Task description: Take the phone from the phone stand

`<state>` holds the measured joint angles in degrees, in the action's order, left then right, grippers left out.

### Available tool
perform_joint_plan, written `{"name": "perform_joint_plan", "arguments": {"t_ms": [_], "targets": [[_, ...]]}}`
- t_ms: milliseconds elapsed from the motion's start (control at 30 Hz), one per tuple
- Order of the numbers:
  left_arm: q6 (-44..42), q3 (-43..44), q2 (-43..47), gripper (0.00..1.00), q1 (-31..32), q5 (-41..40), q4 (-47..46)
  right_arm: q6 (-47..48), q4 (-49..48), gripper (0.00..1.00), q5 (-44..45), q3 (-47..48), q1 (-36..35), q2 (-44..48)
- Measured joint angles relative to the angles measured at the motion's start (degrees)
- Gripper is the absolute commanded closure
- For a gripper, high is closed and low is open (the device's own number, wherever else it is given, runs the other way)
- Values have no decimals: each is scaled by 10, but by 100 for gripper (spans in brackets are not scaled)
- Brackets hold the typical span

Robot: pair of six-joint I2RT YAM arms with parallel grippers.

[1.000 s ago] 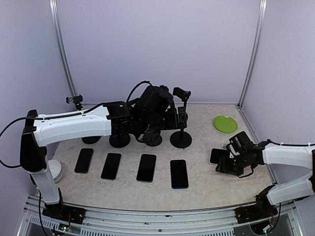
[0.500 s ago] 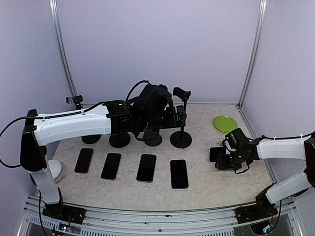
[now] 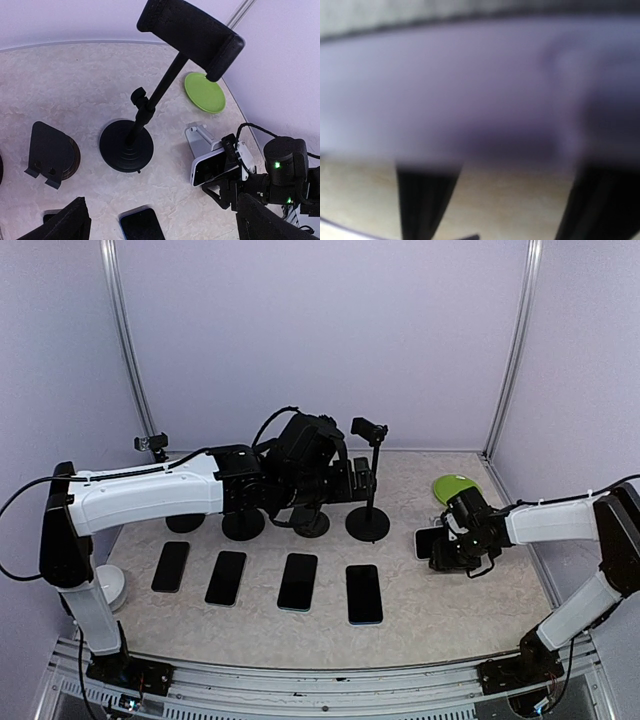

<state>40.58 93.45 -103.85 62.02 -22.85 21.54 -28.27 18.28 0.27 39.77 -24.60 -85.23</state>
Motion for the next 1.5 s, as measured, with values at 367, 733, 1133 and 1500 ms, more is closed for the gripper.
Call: {"name": "perform_joint_plan", "arguments": {"t_ms": [367, 733, 1133, 1500], "targets": [[0, -22, 15, 1, -9, 5, -1, 3, -6, 44, -5, 54, 12, -56], [0, -34, 19, 1, -10, 17, -6, 10, -8, 27, -16, 76, 16, -73], [-4, -61, 45, 1, -10, 29, -34, 22, 44, 0, -33, 83, 19, 53], [-8, -87, 62, 1, -10, 29, -52, -59, 80, 0, -60, 95, 76, 182]]}}
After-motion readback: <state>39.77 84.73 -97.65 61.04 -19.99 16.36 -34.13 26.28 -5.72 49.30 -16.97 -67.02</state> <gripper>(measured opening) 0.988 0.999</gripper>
